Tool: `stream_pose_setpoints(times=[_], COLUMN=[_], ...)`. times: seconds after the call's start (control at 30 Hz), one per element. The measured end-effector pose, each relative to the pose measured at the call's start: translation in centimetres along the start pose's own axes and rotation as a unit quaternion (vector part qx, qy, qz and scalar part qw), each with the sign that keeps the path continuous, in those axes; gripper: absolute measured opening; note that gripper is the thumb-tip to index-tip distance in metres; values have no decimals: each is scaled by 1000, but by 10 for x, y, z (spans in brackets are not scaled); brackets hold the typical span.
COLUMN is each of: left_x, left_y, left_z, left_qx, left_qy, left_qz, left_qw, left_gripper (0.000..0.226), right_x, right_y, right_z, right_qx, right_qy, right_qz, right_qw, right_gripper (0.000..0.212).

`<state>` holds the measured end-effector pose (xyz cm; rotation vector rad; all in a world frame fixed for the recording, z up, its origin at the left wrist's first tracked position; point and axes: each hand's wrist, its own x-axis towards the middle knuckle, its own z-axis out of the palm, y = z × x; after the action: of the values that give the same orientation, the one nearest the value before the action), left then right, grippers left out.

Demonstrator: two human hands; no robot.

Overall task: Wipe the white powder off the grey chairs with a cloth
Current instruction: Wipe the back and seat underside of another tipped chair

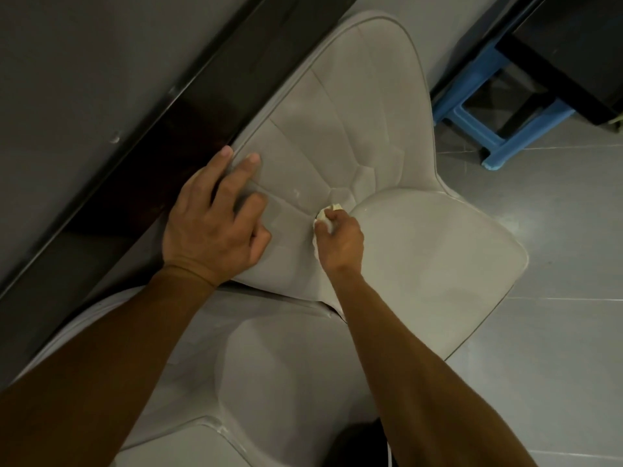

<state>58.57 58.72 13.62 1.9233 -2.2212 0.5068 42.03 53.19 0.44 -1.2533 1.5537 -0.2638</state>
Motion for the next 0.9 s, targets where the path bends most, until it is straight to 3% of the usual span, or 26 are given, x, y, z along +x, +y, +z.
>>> stream_pose_setpoints(times=[0.07,0.2,0.33,0.47,0.57,0.7,0.77,0.9], left_x=[-1,0,-1,0,-1,0,0,0], left_y=[0,1,0,1,1,2,2,1], left_z=[0,0,1,0,0,0,-1,-1], left_qx=[1,-1,10,14,9,23,27,28], left_qy=[-2,-5,-10,-11,-1,1,-2,4], left_qz=[0,1,0,-5,-7,1,2,2], left_qw=[1000,1000,1000,1000,1000,1000,1000,1000], left_gripper=[16,16,16,17,17,16,16,18], right_x=[-14,-57,-47,-19,-19,-44,-58,-46], right_y=[-12,-43,-37,-2,13,-1,-1,31], right_z=[-10,-2,16,-1,-15,-6,11,32], right_qx=[37,115,91,-61,-54,79,90,23], right_qy=[41,66,48,-3,0,52,42,24], right_qz=[-83,-280,-227,-127,-79,-159,-200,-121], right_qw=[995,951,968,990,995,983,975,992], right_gripper=[26,27,31,30,29,30,32,32])
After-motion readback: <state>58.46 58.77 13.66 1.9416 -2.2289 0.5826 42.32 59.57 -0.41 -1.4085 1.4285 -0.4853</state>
